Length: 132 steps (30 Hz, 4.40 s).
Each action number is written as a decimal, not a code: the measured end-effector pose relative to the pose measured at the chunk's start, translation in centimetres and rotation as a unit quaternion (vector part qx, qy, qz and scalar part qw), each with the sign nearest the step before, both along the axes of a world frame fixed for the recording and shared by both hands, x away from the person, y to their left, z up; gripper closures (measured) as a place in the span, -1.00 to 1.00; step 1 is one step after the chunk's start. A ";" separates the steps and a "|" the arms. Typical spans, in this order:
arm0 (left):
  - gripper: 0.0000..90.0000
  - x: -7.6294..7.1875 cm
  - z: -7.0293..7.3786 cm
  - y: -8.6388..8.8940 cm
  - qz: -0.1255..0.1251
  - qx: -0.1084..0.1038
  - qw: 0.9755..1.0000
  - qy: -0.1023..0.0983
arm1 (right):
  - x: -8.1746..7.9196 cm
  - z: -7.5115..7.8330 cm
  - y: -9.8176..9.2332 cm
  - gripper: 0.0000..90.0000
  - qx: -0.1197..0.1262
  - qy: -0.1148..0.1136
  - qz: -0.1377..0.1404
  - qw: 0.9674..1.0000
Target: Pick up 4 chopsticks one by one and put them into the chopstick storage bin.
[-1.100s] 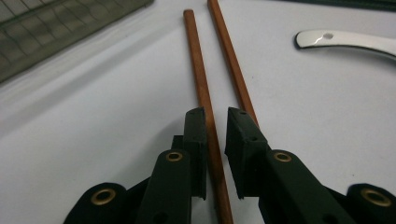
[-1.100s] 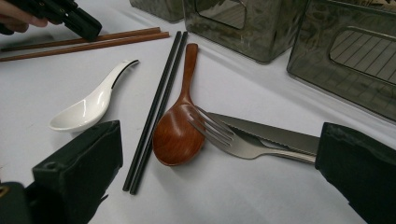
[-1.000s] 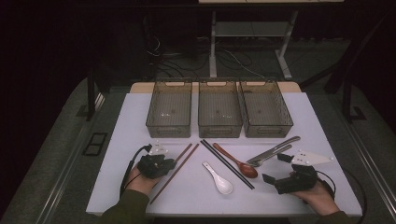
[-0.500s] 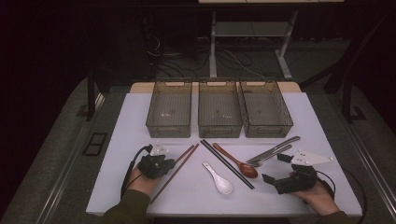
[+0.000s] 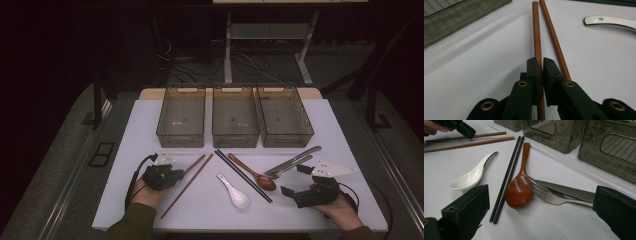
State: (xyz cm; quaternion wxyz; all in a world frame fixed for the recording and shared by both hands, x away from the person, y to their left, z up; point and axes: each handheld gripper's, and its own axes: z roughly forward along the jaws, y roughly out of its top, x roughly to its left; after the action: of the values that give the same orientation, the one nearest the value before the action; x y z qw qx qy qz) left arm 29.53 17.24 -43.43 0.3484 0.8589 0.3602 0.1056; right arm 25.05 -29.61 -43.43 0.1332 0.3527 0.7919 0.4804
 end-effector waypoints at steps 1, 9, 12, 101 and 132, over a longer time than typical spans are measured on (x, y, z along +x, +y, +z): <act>0.85 0.0 0.0 0.1 0.002 -0.002 1.000 0.003 | 0.0 0.0 0.0 -0.98 0.000 0.000 0.000 1.000; 0.85 -0.2 0.6 0.6 -0.013 -0.007 1.000 0.005 | 0.0 0.0 0.0 -0.98 0.001 0.000 0.000 1.000; 0.85 -0.3 1.1 0.8 -0.017 -0.022 1.000 -0.003 | 0.0 0.0 -0.1 -0.98 0.001 0.000 -0.001 1.000; 0.86 15.1 9.4 -1.1 0.054 -0.091 0.993 -0.056 | -0.1 0.0 0.1 -0.98 0.026 0.007 -0.001 1.000; 0.85 21.6 7.0 -1.4 0.124 -0.078 0.985 -0.086 | -0.2 0.0 0.0 -0.98 0.027 0.002 -0.008 1.000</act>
State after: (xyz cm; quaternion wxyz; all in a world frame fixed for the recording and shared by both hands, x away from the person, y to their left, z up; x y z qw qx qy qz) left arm 51.15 15.80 -36.43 0.4284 0.7655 0.4396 0.1932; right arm 24.89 -29.61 -43.39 0.1266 0.3636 0.7760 0.4997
